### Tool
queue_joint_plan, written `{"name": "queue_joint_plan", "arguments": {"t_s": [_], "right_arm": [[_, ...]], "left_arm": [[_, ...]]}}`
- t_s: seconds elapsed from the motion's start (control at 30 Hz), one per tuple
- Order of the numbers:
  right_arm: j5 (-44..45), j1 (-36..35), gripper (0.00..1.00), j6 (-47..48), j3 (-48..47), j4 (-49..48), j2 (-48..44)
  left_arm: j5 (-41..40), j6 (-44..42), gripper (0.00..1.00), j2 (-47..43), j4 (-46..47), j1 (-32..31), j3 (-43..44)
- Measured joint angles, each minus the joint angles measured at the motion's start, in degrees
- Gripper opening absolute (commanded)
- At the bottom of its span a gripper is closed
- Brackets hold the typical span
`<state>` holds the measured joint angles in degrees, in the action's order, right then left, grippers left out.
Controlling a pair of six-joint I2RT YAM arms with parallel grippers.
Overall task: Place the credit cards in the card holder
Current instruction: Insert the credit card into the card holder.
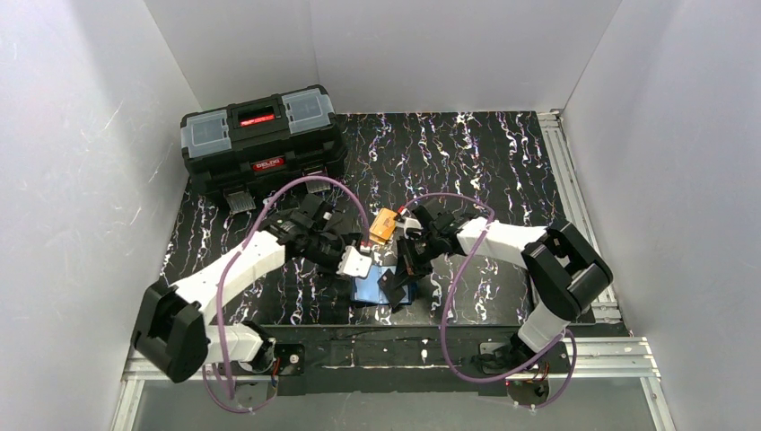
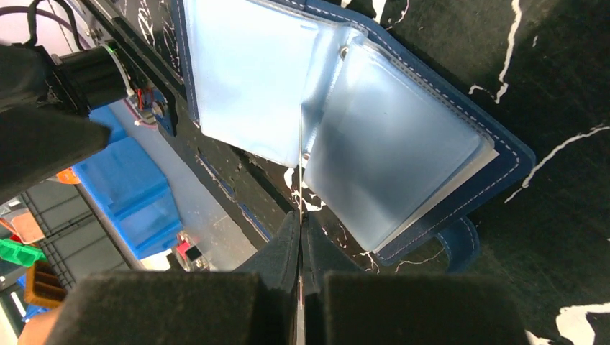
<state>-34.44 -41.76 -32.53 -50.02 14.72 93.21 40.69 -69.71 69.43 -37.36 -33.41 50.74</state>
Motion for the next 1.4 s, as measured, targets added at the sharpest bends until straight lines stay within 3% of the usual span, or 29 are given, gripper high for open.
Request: {"name": "queue_joint_plan", "arguments": {"t_s": [0.3, 0.73, 1.1, 1.4], "right_arm": [[-3.2, 0.0, 0.01, 2.2, -1.7, 0.6, 3.6], [-5.4, 2.5, 0.01, 4.2, -2.0, 1.9, 4.4], [-6.8, 3.5, 0.01, 4.6, -4.4, 2.3, 7.1], [-7.1, 3.6, 0.01, 5.4, -5.5, 2.4, 8.6]], "left_arm": [[-1.2, -18.9, 0.70, 7.1, 3.0, -0.5, -2.9], [-1.5, -36.1, 0.60, 15.0, 1.5, -0.5, -5.9], [-1.2, -40.2, 0.49, 17.3, 0.0, -1.4, -4.8], [-0.7, -39.4, 0.47, 17.0, -0.5, -3.4, -4.8]]}}
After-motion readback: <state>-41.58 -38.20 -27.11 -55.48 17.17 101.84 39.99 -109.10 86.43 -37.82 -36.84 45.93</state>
